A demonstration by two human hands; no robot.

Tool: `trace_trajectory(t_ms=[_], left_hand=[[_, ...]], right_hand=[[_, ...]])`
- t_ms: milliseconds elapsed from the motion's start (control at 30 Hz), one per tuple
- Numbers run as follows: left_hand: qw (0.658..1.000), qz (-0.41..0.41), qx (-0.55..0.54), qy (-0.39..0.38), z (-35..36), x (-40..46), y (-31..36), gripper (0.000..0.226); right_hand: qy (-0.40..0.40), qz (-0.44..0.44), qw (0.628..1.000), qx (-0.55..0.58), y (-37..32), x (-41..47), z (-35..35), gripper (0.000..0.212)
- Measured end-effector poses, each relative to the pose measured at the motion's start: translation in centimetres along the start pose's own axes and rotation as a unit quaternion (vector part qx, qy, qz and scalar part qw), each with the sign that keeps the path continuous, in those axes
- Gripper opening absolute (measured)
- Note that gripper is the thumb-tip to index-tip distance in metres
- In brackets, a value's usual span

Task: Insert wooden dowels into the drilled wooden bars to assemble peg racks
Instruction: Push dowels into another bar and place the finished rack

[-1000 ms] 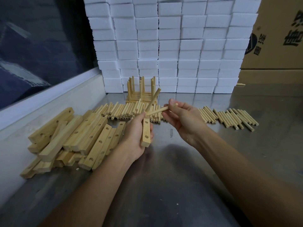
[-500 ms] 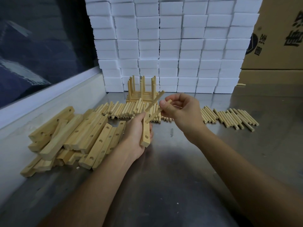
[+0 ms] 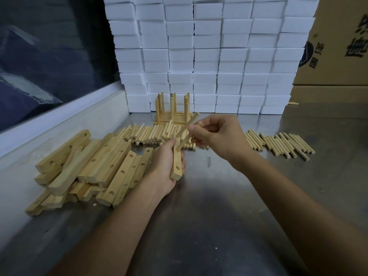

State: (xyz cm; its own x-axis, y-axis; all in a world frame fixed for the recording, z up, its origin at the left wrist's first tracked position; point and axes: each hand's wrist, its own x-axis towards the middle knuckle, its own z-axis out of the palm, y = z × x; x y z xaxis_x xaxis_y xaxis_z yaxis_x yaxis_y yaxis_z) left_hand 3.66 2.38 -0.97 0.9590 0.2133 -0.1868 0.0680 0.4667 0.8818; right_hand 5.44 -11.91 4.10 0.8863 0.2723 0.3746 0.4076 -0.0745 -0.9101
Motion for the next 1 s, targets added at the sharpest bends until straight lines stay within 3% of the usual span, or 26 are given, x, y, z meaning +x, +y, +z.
trace_trajectory(t_ms=[100, 300, 567, 667, 800, 900, 1000], left_hand=[[1.0, -0.002, -0.006, 0.001, -0.1, 0.0, 0.1, 0.028], [1.0, 0.002, -0.002, 0.002, -0.1, -0.1, 0.0, 0.028], [1.0, 0.002, 0.003, 0.003, 0.0, -0.1, 0.1, 0.029], [1.0, 0.002, 0.002, -0.006, 0.0, -0.2, 0.3, 0.028], [1.0, -0.003, -0.015, 0.002, -0.2, -0.2, 0.4, 0.032], [0.999, -0.013, -0.028, 0.008, -0.2, -0.2, 0.4, 0.029], [1.0, -0.014, -0.025, 0.01, -0.2, -0.1, 0.3, 0.028]], right_hand=[[0.042, 0.028, 0.998, 0.024, 0.4, -0.1, 0.9, 0.031], [-0.013, 0.001, 1.0, -0.001, 0.1, -0.1, 0.4, 0.007], [0.017, 0.029, 0.998, 0.058, 0.5, -0.2, 1.3, 0.013], [-0.018, 0.031, 0.998, 0.052, 0.9, -0.2, 1.2, 0.023], [-0.045, 0.083, 0.992, -0.085, 2.4, 0.2, 0.7, 0.031], [-0.006, 0.086, 0.963, -0.255, 4.5, 0.4, 0.5, 0.021], [0.028, 0.091, 0.939, -0.329, 6.2, 0.2, 0.7, 0.025]])
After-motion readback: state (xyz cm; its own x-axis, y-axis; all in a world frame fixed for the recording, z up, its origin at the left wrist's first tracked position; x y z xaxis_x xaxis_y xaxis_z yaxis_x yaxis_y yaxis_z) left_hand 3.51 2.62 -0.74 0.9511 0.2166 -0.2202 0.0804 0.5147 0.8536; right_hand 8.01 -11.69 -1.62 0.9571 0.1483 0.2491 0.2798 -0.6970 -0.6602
